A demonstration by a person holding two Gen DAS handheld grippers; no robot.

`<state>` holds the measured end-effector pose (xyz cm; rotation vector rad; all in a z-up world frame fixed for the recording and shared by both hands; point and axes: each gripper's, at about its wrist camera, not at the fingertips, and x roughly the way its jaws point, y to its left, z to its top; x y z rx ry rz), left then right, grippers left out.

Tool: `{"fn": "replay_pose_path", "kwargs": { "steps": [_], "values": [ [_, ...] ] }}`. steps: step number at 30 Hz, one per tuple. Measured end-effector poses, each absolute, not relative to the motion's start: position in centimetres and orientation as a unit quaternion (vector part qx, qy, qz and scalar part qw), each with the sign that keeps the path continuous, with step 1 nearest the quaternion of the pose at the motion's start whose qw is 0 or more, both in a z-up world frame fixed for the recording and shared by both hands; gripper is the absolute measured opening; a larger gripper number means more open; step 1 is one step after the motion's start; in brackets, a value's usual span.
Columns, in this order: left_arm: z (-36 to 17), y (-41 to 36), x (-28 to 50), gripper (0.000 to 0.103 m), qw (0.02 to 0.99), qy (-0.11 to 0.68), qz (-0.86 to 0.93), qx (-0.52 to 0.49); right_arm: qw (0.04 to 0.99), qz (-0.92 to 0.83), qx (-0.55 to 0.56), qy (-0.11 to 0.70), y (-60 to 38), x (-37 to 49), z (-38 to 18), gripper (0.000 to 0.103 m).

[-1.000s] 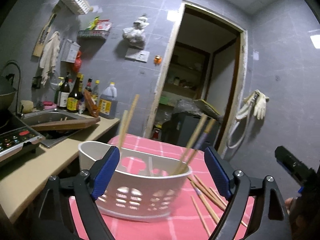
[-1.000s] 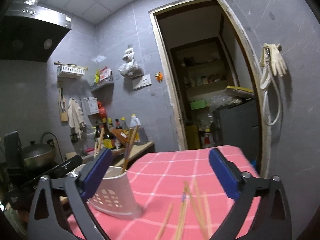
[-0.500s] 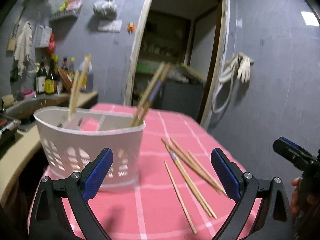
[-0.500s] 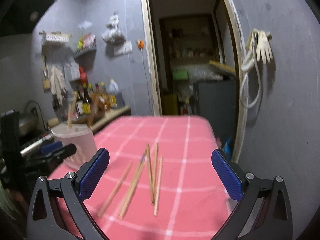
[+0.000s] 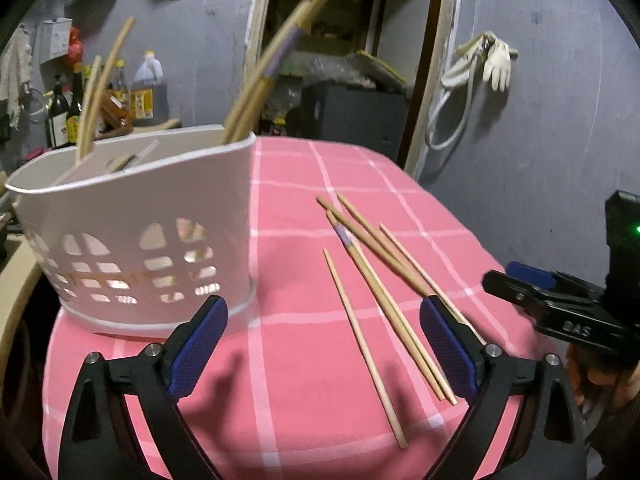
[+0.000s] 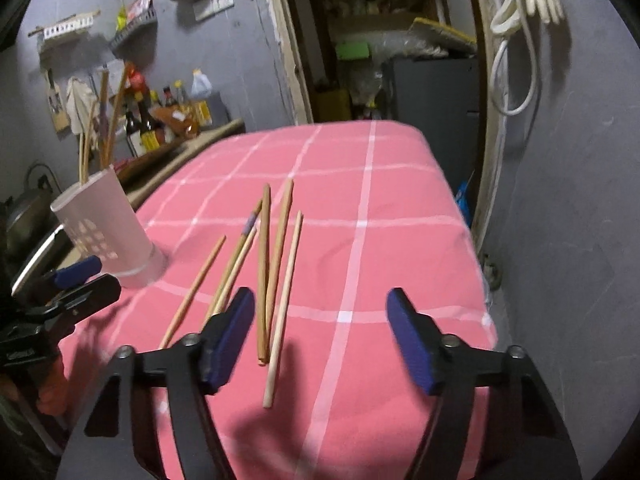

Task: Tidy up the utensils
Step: 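Move both tools down to the chopsticks lying on the cloth, then close the left gripper on one chopstick while the right gripper closes on another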

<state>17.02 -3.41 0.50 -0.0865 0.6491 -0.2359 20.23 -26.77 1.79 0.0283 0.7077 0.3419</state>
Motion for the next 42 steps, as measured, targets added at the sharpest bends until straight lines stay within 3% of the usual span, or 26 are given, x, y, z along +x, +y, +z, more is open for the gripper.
{"fn": "replay_pose_path", "kwargs": {
  "steps": [7,11,20,27,30,31,34,42],
  "values": [
    [-0.6,-4.4,19.2,0.063,0.917,0.373,-0.135,-0.033,0.904,0.188,-0.011,0.384,-25.2,22.5,0.5,0.037],
    [-1.4,-5.0,20.9,0.044,0.902,0.405,-0.143,-0.035,0.893,0.197,-0.015,0.404,-24.4,23.9,0.0,0.030],
    [-2.2,-5.1,24.1,0.023,0.883,0.443,-0.144,-0.048,0.874,0.208,-0.014,0.438,-23.6,26.7,-0.7,0.019],
    [-2.3,-6.0,23.7,0.020,0.877,0.449,-0.164,-0.035,0.865,0.205,-0.065,0.454,-22.1,27.3,-0.8,0.019],
    [-2.4,-5.8,23.6,0.010,0.876,0.452,-0.165,-0.033,0.862,0.204,-0.067,0.460,-21.8,27.9,-0.8,0.016],
    [-2.4,-5.6,23.6,0.008,0.875,0.454,-0.165,-0.035,0.861,0.202,-0.061,0.463,-21.9,28.2,-0.8,0.009],
    [-2.3,-5.3,23.6,0.004,0.873,0.457,-0.167,-0.040,0.857,0.201,-0.028,0.473,-22.5,28.6,-0.7,0.004],
    [-1.5,-4.9,22.8,0.003,0.878,0.445,-0.171,-0.049,0.867,0.206,0.084,0.446,-24.9,26.8,0.2,0.003]
  ]
}}
